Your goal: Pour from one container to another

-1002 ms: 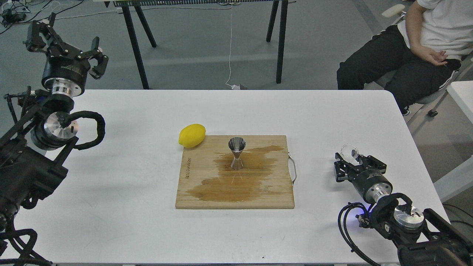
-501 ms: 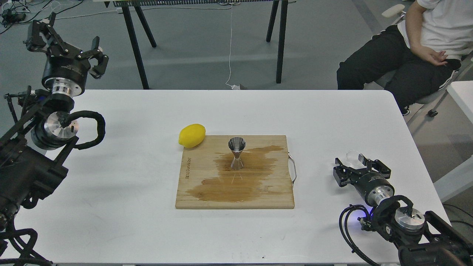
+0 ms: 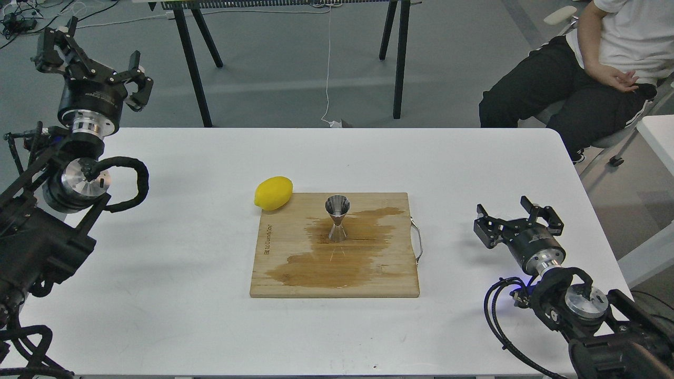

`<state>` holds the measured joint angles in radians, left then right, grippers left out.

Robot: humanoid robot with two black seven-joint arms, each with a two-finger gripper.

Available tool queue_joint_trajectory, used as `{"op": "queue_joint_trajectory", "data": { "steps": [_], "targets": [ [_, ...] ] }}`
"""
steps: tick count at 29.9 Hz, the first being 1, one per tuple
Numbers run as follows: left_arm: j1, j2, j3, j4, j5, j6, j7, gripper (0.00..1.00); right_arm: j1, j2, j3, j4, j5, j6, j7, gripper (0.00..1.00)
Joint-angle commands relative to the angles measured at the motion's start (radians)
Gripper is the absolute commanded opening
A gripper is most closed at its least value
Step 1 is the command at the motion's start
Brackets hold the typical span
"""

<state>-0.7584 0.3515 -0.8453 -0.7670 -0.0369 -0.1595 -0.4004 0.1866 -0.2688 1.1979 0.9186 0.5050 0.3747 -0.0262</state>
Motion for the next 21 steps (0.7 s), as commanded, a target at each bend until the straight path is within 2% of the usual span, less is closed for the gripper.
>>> {"op": "queue_joint_trajectory", "data": {
  "steps": [1,5,8,11,16,21],
  "targets": [
    [-0.002,0.000,0.000,0.000,0.000,0.000,0.006,1.00,0.106,-0.049,-0.001,-0.009,-0.083,0.024,0.000,0.99],
    [-0.001,0.000,-0.001,0.000,-0.001,-0.003,0.011,1.00,0.244,-0.113,-0.001,-0.069,-0.180,0.050,0.000,0.99],
    [0.004,-0.002,-0.001,0.000,-0.001,-0.008,0.011,1.00,0.382,-0.139,-0.007,-0.191,-0.233,0.105,0.011,1.00],
    [0.007,-0.003,-0.003,0.000,-0.001,-0.009,0.011,1.00,0.505,-0.141,-0.026,-0.340,-0.305,0.114,0.041,1.00],
    [0.005,-0.026,-0.003,0.000,-0.001,-0.011,0.011,1.00,0.622,-0.132,-0.128,-0.474,-0.350,0.114,0.132,1.00],
    [0.001,-0.054,0.005,0.000,0.000,-0.011,0.009,1.00,0.652,-0.138,-0.205,-0.501,-0.347,0.114,0.144,1.00]
  ]
}}
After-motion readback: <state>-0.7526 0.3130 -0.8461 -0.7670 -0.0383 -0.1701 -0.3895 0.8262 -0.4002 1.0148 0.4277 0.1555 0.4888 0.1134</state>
